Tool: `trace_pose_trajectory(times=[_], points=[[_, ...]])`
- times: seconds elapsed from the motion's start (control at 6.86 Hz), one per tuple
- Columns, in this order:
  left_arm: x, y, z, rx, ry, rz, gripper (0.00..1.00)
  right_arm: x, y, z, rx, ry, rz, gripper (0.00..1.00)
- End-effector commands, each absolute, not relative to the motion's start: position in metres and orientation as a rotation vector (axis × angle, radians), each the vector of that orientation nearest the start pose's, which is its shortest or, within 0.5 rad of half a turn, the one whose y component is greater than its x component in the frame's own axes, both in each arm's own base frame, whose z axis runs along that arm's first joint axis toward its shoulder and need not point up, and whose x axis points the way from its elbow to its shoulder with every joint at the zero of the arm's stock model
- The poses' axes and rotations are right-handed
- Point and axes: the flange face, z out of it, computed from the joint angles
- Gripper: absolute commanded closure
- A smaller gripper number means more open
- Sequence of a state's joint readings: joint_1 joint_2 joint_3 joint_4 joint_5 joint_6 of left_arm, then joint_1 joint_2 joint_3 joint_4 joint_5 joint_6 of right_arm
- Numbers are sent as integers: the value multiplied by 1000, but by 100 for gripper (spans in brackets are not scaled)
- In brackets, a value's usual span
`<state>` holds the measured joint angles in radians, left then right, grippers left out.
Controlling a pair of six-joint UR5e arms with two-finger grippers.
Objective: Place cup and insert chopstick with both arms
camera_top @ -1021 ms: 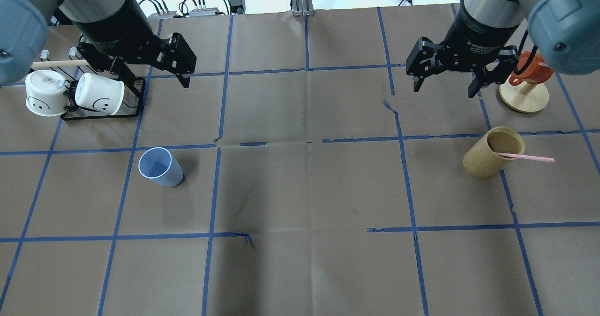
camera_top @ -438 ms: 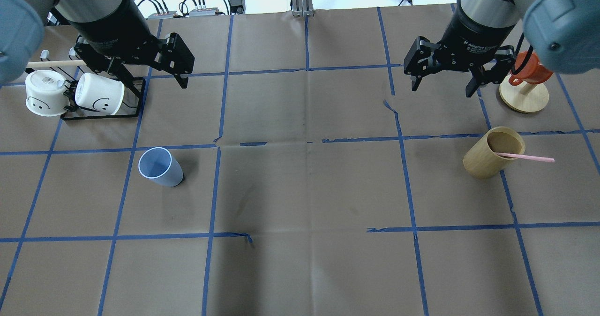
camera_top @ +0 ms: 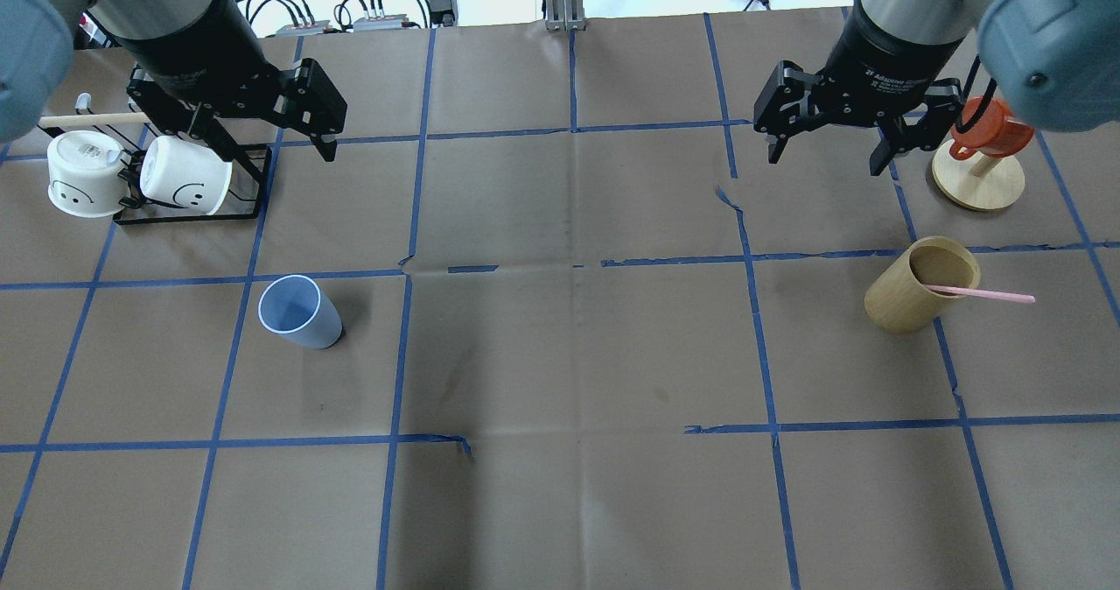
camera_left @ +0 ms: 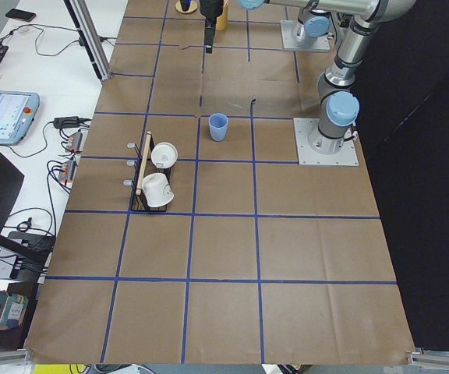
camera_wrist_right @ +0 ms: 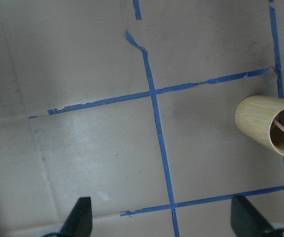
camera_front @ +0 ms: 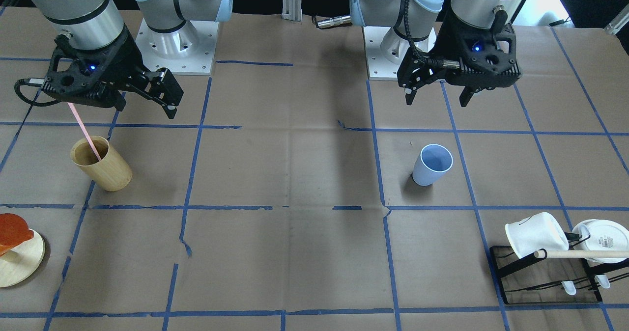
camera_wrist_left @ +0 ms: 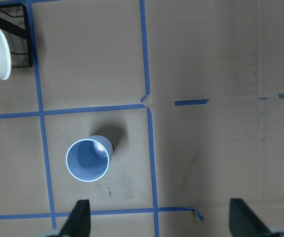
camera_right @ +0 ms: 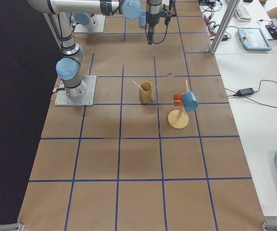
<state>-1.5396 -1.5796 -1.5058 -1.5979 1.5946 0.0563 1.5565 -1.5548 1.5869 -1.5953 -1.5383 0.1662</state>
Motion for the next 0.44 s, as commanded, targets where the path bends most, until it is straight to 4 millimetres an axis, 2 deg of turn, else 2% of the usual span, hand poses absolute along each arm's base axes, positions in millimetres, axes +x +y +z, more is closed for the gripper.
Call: trace_pose_trajectory(times=[0.0, 0.15, 0.29], points=[[-53, -514, 494, 57, 3124, 29, 0, 130, -500, 471, 277, 3097, 28, 0], [-25, -512, 462, 85, 3135, 109, 0, 129, -501, 475, 274, 3099, 13, 0], [-7, -509, 431, 124, 3141, 136, 0, 129, -501, 474, 256, 3107, 15, 0]])
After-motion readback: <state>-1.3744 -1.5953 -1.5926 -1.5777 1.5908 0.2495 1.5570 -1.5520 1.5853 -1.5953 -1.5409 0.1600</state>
